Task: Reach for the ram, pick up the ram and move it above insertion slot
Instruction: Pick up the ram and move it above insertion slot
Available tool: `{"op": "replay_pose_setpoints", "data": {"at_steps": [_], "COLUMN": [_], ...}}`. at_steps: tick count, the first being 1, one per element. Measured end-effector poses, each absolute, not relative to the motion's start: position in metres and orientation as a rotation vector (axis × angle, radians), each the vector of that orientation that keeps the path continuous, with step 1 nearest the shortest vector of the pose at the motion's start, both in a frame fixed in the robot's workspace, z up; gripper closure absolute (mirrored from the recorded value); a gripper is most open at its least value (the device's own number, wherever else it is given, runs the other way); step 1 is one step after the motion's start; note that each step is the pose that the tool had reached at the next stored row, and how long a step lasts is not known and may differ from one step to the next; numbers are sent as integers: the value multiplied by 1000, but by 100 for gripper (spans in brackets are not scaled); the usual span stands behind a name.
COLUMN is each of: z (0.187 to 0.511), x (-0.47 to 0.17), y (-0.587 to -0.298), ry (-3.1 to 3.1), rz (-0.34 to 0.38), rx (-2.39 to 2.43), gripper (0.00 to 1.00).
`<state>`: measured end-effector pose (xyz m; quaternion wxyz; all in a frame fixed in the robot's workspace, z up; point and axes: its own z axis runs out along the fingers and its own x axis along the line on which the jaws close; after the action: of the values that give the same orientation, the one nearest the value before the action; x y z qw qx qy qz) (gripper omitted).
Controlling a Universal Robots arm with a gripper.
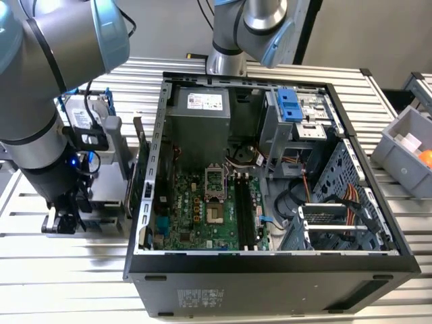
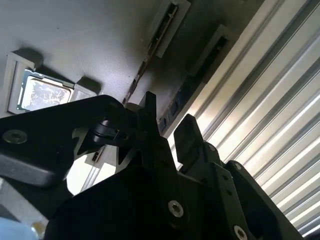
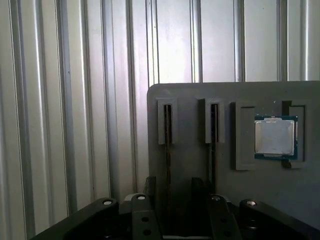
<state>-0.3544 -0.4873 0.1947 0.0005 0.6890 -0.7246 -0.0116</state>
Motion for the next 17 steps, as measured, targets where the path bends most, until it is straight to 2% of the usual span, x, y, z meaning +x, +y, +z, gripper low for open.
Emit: {"op": "replay_pose_setpoints", "data": {"at_steps": [17], "z": [182], "x": [-354], "y": [-487], "ry": [-2298], "rz": [-36], "rx": [2140], "gripper": [0]}}
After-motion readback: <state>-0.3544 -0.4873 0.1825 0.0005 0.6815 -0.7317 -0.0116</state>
